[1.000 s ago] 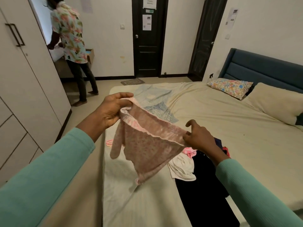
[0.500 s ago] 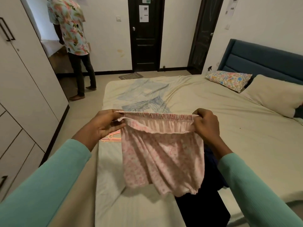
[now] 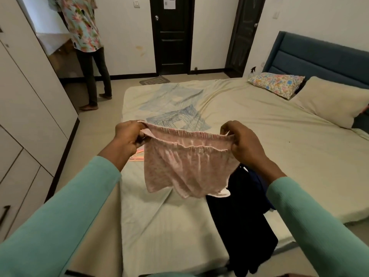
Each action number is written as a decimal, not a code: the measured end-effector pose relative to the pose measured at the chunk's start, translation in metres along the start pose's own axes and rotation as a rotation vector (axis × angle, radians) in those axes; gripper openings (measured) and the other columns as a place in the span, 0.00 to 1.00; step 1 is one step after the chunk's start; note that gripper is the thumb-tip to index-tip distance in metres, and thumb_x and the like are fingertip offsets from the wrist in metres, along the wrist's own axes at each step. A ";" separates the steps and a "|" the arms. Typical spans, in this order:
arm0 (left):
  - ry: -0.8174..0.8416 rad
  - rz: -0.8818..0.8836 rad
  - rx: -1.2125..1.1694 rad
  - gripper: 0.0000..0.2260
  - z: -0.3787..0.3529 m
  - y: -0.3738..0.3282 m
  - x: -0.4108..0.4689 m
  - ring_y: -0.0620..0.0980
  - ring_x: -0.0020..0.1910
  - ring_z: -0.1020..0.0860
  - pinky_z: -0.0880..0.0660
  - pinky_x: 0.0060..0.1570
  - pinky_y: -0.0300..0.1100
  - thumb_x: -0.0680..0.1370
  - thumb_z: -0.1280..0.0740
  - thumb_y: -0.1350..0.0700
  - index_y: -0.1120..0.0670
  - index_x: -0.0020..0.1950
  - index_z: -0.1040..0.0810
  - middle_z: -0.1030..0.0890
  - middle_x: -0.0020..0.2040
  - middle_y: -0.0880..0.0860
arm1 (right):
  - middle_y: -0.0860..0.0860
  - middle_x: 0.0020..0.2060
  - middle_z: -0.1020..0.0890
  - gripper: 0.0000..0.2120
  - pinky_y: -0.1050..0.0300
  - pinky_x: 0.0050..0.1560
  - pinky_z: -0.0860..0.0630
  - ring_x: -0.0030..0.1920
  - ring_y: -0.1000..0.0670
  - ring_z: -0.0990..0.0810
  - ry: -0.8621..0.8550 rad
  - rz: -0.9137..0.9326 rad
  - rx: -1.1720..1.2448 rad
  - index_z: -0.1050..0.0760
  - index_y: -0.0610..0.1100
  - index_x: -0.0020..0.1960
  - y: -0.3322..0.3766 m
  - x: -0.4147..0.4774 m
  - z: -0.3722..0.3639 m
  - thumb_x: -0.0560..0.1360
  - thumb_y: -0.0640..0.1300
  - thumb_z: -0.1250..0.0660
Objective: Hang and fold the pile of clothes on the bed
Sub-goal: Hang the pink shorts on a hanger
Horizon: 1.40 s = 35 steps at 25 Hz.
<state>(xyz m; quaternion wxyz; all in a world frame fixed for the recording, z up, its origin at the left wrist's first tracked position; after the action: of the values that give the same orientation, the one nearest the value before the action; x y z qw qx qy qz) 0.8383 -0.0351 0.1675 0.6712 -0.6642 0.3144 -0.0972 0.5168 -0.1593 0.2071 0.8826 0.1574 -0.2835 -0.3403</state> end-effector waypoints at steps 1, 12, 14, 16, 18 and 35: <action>-0.016 -0.021 0.020 0.09 0.004 -0.004 0.005 0.45 0.24 0.25 0.16 0.32 0.45 0.77 0.30 0.68 0.54 0.43 0.18 0.21 0.37 0.56 | 0.54 0.49 0.23 0.22 0.48 0.43 0.25 0.46 0.47 0.22 0.031 0.081 0.024 0.25 0.51 0.52 0.009 -0.004 -0.003 0.63 0.34 0.43; 0.557 -1.578 1.535 0.27 0.027 -0.037 -0.002 0.50 0.26 0.29 0.36 0.24 0.39 0.73 0.21 0.53 0.50 0.68 0.28 0.25 0.66 0.57 | 0.48 0.51 0.20 0.12 0.48 0.39 0.23 0.48 0.42 0.22 0.188 0.349 -0.538 0.21 0.50 0.63 0.041 -0.008 -0.033 0.81 0.42 0.34; 0.638 -1.605 1.548 0.26 0.028 -0.032 -0.017 0.53 0.31 0.23 0.29 0.24 0.42 0.76 0.23 0.52 0.47 0.70 0.30 0.29 0.70 0.55 | 0.47 0.49 0.18 0.13 0.48 0.41 0.26 0.46 0.40 0.21 0.127 0.230 -0.462 0.22 0.49 0.62 0.028 -0.003 -0.024 0.80 0.38 0.32; 0.739 -1.565 1.521 0.25 0.026 -0.027 -0.031 0.54 0.43 0.18 0.20 0.31 0.48 0.77 0.26 0.53 0.44 0.72 0.31 0.32 0.73 0.54 | 0.48 0.46 0.16 0.13 0.50 0.42 0.33 0.43 0.39 0.20 0.097 0.201 -0.469 0.25 0.50 0.62 0.026 -0.004 -0.020 0.80 0.38 0.34; 0.828 -1.491 1.425 0.23 0.026 -0.025 -0.040 0.53 0.48 0.19 0.19 0.38 0.47 0.78 0.31 0.53 0.43 0.73 0.30 0.33 0.73 0.54 | 0.48 0.47 0.17 0.16 0.50 0.42 0.37 0.42 0.38 0.21 0.101 0.186 -0.501 0.29 0.52 0.64 0.025 -0.004 -0.019 0.80 0.37 0.35; 0.855 -1.264 1.544 0.25 0.035 -0.046 -0.032 0.46 0.34 0.27 0.28 0.38 0.47 0.81 0.46 0.38 0.53 0.44 0.18 0.23 0.37 0.48 | 0.44 0.47 0.21 0.12 0.44 0.41 0.23 0.49 0.38 0.23 0.126 0.044 -0.635 0.19 0.43 0.57 0.013 0.007 -0.026 0.77 0.41 0.39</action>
<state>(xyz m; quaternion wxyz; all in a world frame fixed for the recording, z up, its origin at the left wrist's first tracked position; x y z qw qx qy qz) 0.8462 0.0071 0.2175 0.5714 -0.0155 -0.0230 -0.8202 0.5429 -0.1525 0.1955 0.9106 -0.1114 -0.1114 -0.3821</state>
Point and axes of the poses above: each hand's wrist, its own x-axis towards the middle knuckle, its own z-axis out of the back of the hand, y = z × x, the point moved 6 cm from there along x, towards the middle knuckle
